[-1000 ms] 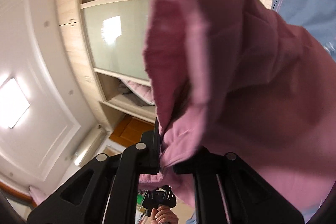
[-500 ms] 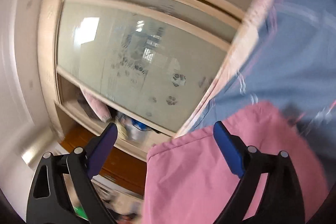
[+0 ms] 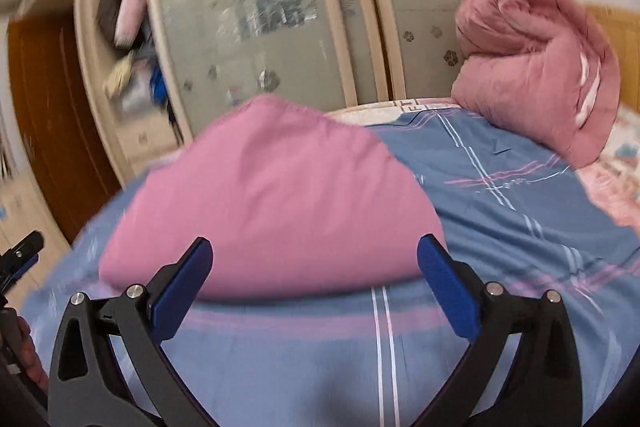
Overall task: Fold large clothes
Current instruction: 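Release the jacket and raise both tools above the folded bundle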
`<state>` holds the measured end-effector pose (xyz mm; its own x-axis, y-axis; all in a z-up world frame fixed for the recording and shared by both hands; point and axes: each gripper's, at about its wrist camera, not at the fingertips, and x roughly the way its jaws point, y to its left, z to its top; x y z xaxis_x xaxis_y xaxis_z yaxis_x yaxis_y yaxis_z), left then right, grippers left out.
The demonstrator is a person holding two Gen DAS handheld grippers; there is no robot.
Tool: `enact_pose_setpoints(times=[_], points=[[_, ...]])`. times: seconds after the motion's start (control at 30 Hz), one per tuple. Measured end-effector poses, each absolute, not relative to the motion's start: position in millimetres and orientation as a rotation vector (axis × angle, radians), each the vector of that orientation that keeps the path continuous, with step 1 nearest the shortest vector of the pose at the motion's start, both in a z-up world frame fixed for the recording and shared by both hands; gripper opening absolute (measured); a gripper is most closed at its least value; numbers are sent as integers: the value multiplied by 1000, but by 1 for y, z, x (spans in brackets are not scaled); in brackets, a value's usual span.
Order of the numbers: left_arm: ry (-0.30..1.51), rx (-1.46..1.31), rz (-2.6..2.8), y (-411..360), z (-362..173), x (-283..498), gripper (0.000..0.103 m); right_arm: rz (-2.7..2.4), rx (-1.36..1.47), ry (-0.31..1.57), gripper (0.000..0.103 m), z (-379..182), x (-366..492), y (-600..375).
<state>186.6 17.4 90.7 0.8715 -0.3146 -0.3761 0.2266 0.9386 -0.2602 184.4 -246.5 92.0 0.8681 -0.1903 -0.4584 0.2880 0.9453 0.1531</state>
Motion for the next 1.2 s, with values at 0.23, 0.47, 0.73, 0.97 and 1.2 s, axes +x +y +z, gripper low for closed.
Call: enact_pose_setpoints(times=[0.23, 0.47, 0.73, 0.97, 1.2], points=[[514, -89, -260, -10, 34, 141, 101, -323, 83, 451, 102, 54, 146, -209], [401, 22, -255, -20, 49, 117, 101, -299, 52, 408, 102, 69, 123, -194], [429, 3, -237, -22, 55, 132, 101, -315, 48, 425, 102, 59, 130, -198], [370, 8, -189, -23, 62, 130, 101, -293, 45, 424, 102, 59, 130, -193], [383, 4, -212, -25, 63, 134, 101, -293, 58, 429, 102, 60, 131, -195]])
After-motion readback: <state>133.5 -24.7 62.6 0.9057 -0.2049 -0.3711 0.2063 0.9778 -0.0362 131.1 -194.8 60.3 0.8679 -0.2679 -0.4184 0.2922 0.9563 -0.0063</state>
